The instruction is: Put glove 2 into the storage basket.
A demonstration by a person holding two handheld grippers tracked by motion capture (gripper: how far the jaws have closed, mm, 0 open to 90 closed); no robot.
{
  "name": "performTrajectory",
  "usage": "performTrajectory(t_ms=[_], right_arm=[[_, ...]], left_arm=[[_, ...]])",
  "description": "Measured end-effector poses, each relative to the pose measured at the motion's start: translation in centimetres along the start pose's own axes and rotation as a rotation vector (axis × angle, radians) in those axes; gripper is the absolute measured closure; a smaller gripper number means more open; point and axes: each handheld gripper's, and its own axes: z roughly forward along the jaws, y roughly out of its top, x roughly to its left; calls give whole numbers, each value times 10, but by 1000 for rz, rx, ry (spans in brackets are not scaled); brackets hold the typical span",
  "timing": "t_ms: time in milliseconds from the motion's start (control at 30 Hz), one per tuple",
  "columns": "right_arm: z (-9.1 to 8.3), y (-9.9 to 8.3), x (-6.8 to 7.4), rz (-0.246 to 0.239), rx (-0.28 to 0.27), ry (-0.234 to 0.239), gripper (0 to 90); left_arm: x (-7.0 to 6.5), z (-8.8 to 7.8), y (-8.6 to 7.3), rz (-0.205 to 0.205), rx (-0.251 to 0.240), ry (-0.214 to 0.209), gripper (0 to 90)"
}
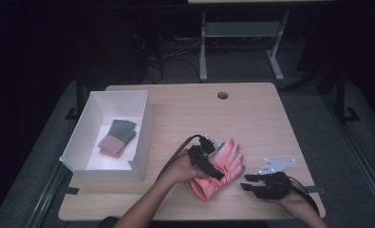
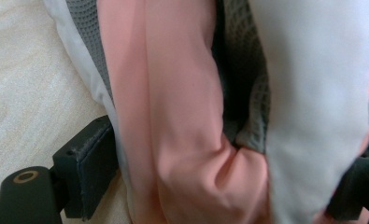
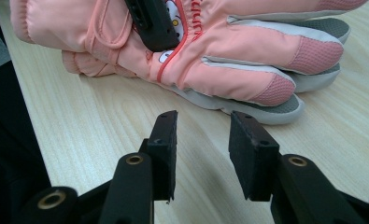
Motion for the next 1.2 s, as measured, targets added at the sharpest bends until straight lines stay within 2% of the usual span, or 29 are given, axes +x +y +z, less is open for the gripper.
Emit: performTrajectory(t_ms=[133, 300, 400, 533, 733, 833, 967, 1000, 1100, 1200], right_arm=[[-1, 0, 0, 0, -2, -1, 625], [-1, 0, 0, 0, -5, 1, 615], [1, 0, 0, -1, 1, 12, 551], [3, -1, 1, -3, 6, 9, 469], [4, -1, -1, 25, -9, 10, 371], [6, -2, -2, 33, -8, 11, 328], [8, -2, -2, 50, -13, 3, 211], [8, -2, -2, 59, -16, -6, 171], [8, -2, -4, 89, -3, -29, 129], [6, -2, -7, 120, -14, -30, 87]], left_arm=[[0, -1, 0, -10, 4, -21, 214], [5, -3, 1, -45, 20, -72, 370], [6, -4, 1, -62, 22, -87, 483], [7, -6, 1, -70, 13, -107, 568], [12, -13, -2, -102, -20, -153, 602], [11, -17, -1, -95, -17, -148, 604], [11, -25, 0, -94, -27, -128, 606], [11, -28, -1, -101, -31, -124, 607], [13, -33, -1, -120, -48, -118, 610], [14, -39, -2, -123, -55, -121, 609]])
